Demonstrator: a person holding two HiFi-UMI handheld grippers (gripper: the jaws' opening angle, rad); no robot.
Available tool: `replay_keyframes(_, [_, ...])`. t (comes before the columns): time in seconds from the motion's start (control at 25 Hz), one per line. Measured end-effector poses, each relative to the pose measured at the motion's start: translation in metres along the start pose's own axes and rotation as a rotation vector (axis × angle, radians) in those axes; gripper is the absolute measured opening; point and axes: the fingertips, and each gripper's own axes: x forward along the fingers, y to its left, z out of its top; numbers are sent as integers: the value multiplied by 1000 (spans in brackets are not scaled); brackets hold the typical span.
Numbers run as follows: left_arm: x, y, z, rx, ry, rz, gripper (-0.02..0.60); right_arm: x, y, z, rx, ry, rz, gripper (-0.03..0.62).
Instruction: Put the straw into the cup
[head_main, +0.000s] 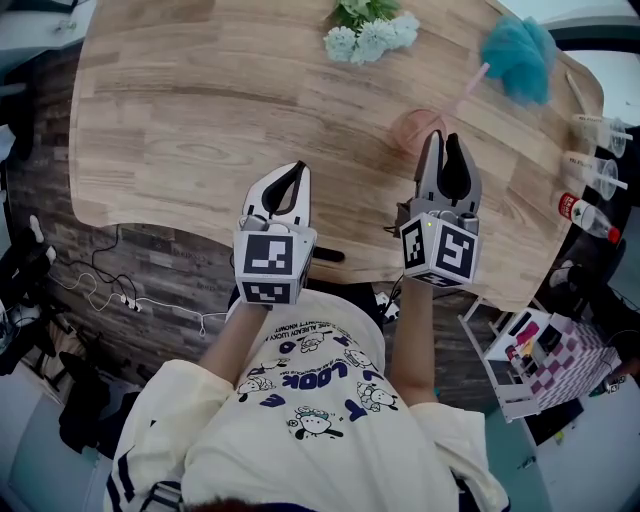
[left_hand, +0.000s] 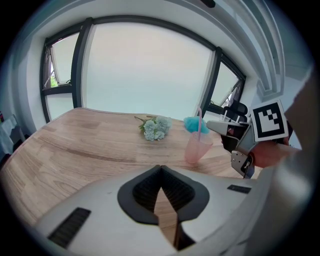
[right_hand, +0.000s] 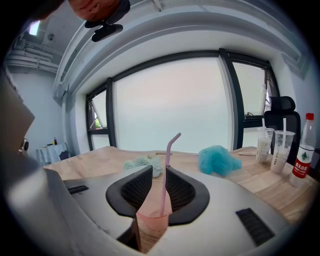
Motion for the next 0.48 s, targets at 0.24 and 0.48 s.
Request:
replay_keyframes(0.24, [-4, 1, 6, 10, -22, -4, 28, -9, 7, 7, 18, -22, 1, 84])
replay_keyframes(0.48, [-11, 1, 18, 22, -65, -14, 28, -19, 21, 16, 36, -42, -4, 44])
